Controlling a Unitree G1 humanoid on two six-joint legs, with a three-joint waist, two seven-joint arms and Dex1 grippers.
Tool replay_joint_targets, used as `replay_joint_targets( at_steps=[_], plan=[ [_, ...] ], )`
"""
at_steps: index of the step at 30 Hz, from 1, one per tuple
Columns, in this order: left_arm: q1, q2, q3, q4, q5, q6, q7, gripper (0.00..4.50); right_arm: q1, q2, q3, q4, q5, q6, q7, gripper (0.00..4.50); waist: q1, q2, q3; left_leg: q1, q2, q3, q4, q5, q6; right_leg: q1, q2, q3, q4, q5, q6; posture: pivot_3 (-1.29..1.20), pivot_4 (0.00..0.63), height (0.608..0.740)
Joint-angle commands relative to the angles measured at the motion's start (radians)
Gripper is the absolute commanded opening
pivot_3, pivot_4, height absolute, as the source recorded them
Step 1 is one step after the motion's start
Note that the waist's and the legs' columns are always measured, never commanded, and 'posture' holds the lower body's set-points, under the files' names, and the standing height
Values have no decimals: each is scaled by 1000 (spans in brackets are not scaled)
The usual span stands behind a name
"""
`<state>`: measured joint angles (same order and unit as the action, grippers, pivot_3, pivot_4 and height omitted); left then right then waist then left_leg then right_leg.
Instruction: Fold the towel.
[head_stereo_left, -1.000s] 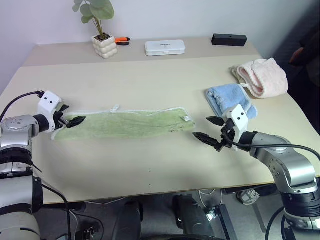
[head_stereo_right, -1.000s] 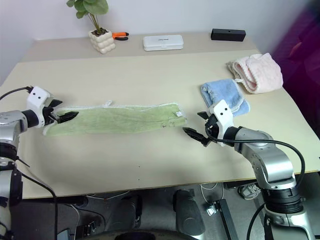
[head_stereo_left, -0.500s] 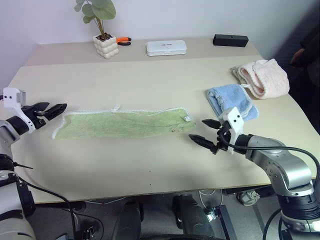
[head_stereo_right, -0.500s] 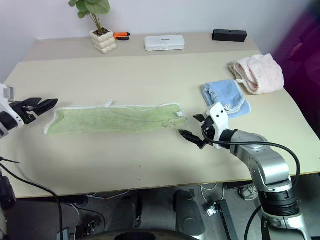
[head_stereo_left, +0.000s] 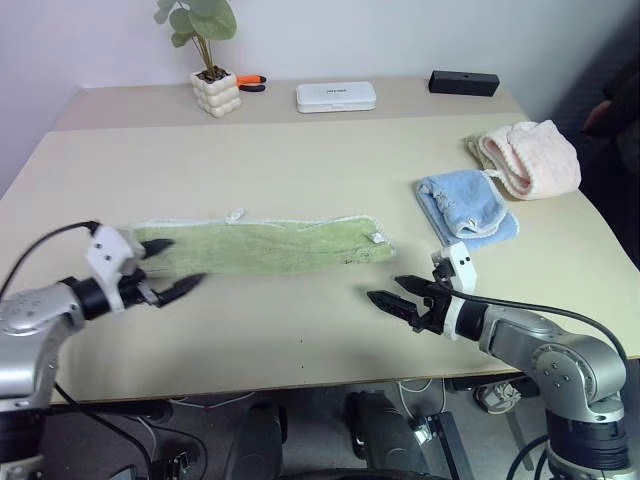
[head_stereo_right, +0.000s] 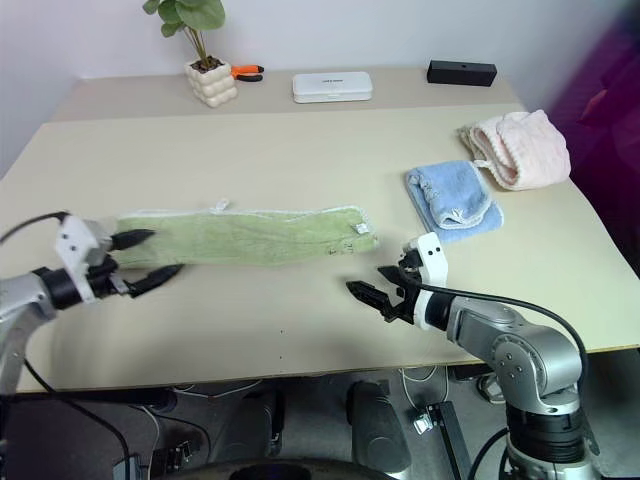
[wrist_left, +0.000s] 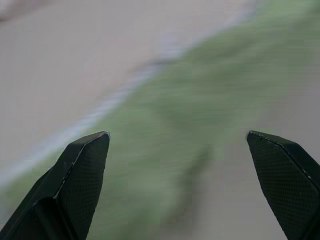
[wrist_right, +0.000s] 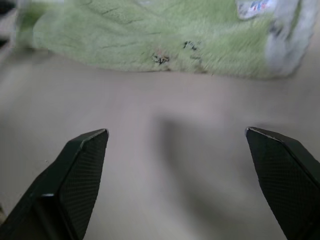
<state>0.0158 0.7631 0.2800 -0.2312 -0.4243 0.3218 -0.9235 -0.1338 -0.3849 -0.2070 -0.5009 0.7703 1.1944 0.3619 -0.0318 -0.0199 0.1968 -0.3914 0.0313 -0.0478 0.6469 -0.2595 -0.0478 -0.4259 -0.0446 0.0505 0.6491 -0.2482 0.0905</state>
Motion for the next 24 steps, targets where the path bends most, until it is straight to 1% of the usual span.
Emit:
replay_joint_targets(
  at_steps=[1,4,6,10,12,15,18,20,21,22,23,24],
  plan=[
    [18,-57,-89,-192,-52,60,46,4488,-99,137,-57,46,16,56,-172,4500,-3,0,0,0,0,0,0,0,0,0,0,0,0,0,0,0,150,737],
    [34,-76,-122,-259,-82,104,54,4488,-210,286,-162,167,8,90,-330,4500,-12,0,0,0,0,0,0,0,0,0,1,0,1,2,3,0,150,737],
    [40,-77,-130,-276,-87,119,59,4488,-267,345,-218,212,19,100,-391,4500,-11,1,-1,0,0,-1,-1,0,0,-1,2,0,1,2,3,0,150,737],
    [51,-81,-138,-283,-80,128,73,4488,-357,420,-316,300,25,95,-501,4500,-12,1,-1,0,0,-1,-1,0,0,-1,1,0,1,2,3,0,150,737],
    [52,-83,-143,-282,-75,127,77,4488,-381,433,-337,330,20,91,-532,4500,-11,1,-1,0,0,-1,-1,0,0,-1,1,0,1,2,3,0,150,737],
    [59,-85,-152,-292,-73,130,89,4500,-399,439,-351,347,32,87,-546,3671,-11,1,-1,0,0,-1,-1,0,0,-1,1,0,0,1,2,0,150,737],
    [63,-88,-149,-296,-78,139,104,4500,-399,432,-350,321,51,107,-550,2183,-13,2,-1,0,0,-1,-1,0,0,-1,1,0,0,1,2,0,150,737],
    [67,-89,-148,-298,-81,140,109,4500,-395,431,-350,304,62,120,-552,1078,-13,2,-1,0,0,-1,-1,0,0,-1,1,0,0,1,2,0,150,737],
    [69,-90,-153,-297,-77,139,111,4500,-394,432,-354,297,68,124,-555,689,-13,2,-1,0,0,-1,-1,0,0,-1,1,0,0,1,2,0,150,737],
    [69,-91,-156,-296,-75,138,113,4500,-394,432,-359,291,73,127,-558,187,-13,2,-1,0,0,-1,-2,0,0,-1,1,0,0,1,2,0,150,737],
    [68,-93,-159,-294,-73,137,115,4500,-395,430,-366,286,80,127,-561,87,-13,2,-1,0,0,-1,-2,0,0,-1,1,0,0,1,2,0,150,737],
    [65,-96,-165,-292,-69,137,119,4500,-398,415,-378,276,88,128,-560,87,-13,2,-1,0,0,-1,-2,0,0,-1,2,0,0,1,2,0,150,737]
  ],
)
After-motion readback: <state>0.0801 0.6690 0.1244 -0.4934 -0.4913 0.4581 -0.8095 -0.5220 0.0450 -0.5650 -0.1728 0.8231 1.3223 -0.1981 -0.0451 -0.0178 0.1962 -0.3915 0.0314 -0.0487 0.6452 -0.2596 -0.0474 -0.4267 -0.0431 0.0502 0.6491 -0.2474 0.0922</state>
